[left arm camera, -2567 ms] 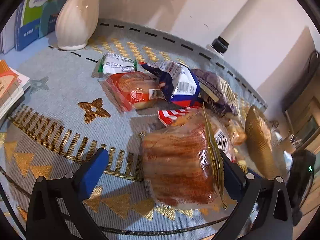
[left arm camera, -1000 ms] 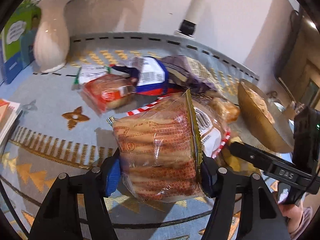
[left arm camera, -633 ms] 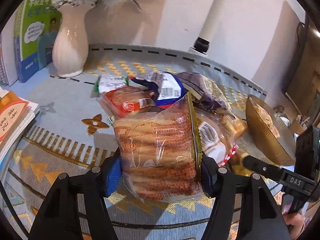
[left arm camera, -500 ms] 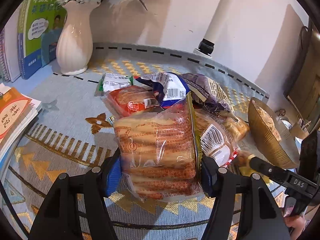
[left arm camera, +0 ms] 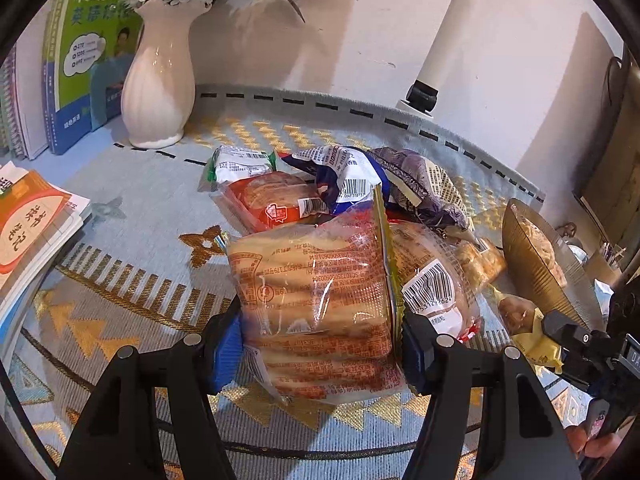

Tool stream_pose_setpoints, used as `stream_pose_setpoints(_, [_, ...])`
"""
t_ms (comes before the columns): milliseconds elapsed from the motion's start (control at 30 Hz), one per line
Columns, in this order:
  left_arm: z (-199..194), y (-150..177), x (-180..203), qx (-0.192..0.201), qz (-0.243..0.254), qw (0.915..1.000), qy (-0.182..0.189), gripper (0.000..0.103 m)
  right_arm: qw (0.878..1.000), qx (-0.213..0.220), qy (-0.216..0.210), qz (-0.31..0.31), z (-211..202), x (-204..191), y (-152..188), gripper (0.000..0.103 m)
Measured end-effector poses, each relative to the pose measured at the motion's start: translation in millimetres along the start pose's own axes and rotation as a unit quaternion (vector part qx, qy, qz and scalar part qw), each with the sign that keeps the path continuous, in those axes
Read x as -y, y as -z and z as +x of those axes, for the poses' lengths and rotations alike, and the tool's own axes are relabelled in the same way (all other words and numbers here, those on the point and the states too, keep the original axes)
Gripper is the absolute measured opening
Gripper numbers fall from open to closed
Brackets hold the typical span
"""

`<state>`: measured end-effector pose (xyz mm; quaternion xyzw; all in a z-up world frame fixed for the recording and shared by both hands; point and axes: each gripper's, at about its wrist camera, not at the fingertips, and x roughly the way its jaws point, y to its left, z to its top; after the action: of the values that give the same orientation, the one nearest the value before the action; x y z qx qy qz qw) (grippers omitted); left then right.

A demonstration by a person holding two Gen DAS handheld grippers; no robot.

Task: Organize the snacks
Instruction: 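Lift both held snacks over the amber bowl and release them inside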

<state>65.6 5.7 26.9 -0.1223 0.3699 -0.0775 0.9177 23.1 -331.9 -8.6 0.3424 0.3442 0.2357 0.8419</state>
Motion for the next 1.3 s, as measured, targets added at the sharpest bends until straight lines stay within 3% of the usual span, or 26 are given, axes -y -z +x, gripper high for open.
stream_pose_setpoints(133, [-3,0,1,0.006,0.003,1.0000,-0.004,0.063,1.000,0.011,-0.024,-0.013,-2,-6,-1,0.051])
stream_pose_setpoints(367, [-7,0,7,0.017,0.017,0.9996,-0.013,0.063,0.996,0.042,-0.035,-0.066,-11,-26,-4,0.051])
stream_pose_setpoints(533, [-8,-1,1,0.023,0.001,0.9997,-0.012,0.063,0.993,0.066,-0.036,-0.091,-20,-35,-5,0.051])
stream_pose_setpoints(667, [-20,-3,4,0.036,0.009,0.9985,-0.041,0.063,0.990,0.089,-0.052,-0.095,-31,-38,-10,0.051])
stream_pose_setpoints(733, [-32,-9,10,0.043,0.003,0.9988,-0.023,0.063,0.988,0.097,-0.058,-0.103,-41,-41,-18,0.051])
stream_pose_setpoints(833, [-39,-25,34,0.035,0.026,0.9982,-0.042,0.063,0.985,0.115,-0.069,-0.105,-60,-47,-35,0.051])
stream_pose_setpoints(1033, [-35,-53,99,0.022,0.093,0.9949,-0.033,0.063,0.979,0.156,-0.065,-0.112,-101,-41,-82,0.051])
stream_pose_setpoints(1300, [-2,-87,201,0.005,0.164,0.9861,0.027,0.063,0.977,0.197,-0.001,-0.082,-137,6,-129,0.051])
